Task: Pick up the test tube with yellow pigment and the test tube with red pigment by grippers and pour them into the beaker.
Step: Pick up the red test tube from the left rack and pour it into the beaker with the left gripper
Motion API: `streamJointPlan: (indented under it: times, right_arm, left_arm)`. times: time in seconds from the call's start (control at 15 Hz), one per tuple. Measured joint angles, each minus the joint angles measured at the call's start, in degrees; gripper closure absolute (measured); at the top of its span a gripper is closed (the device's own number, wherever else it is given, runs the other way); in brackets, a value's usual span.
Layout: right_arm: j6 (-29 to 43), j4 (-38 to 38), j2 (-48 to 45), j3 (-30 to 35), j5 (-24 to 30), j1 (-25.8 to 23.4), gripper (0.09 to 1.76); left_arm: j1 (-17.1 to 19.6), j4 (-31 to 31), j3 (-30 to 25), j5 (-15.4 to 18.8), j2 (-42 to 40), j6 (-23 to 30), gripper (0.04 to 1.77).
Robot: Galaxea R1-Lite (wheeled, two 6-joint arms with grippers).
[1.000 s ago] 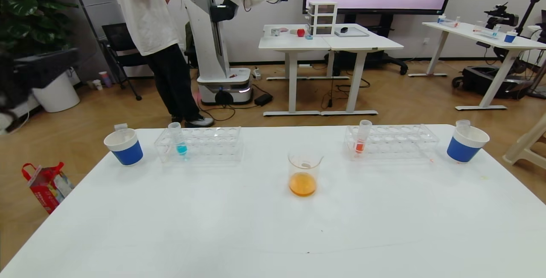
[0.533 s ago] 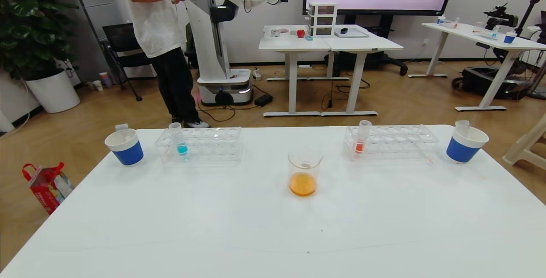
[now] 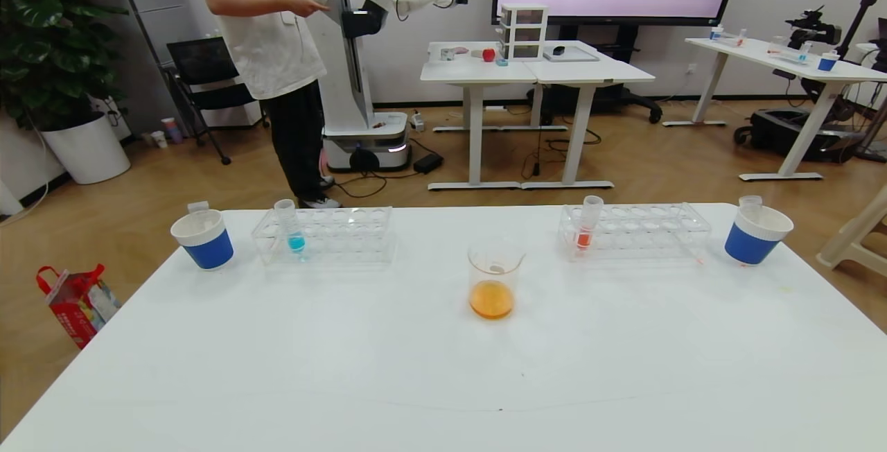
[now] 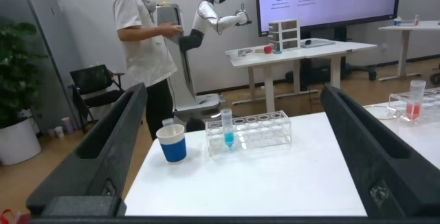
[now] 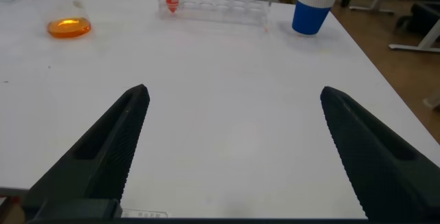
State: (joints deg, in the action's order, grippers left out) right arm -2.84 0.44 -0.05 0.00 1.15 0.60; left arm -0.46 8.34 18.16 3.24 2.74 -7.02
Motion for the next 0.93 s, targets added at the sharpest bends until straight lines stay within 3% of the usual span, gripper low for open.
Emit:
streamJointPlan:
  times: [0.13, 0.2, 0.27, 0.4, 0.93]
  right_arm:
    - [0.0, 0.0, 0.0, 0.0, 0.0, 0.0, 0.11]
    - [0.0, 0.0, 0.0, 0.0, 0.0, 0.0, 0.11]
    - [0.0, 0.0, 0.0, 0.0, 0.0, 0.0, 0.11]
    - [0.0, 0.0, 0.0, 0.0, 0.0, 0.0, 0.11]
    - [0.0, 0.0, 0.0, 0.0, 0.0, 0.0, 0.11]
  left_arm:
    - [0.1, 4.1, -9.0, 0.2, -1.7, 0.1, 0.06]
    - [0.1, 3.8, -12.9, 0.1, -2.2, 0.5, 0.06]
    - [0.1, -0.9, -15.7, 0.1, -2.5, 1.2, 0.06]
    - [0.1, -8.5, -17.5, -1.4, -2.7, 3.1, 0.06]
    - [0.1, -8.7, -18.1, -2.0, -2.9, 4.1, 0.06]
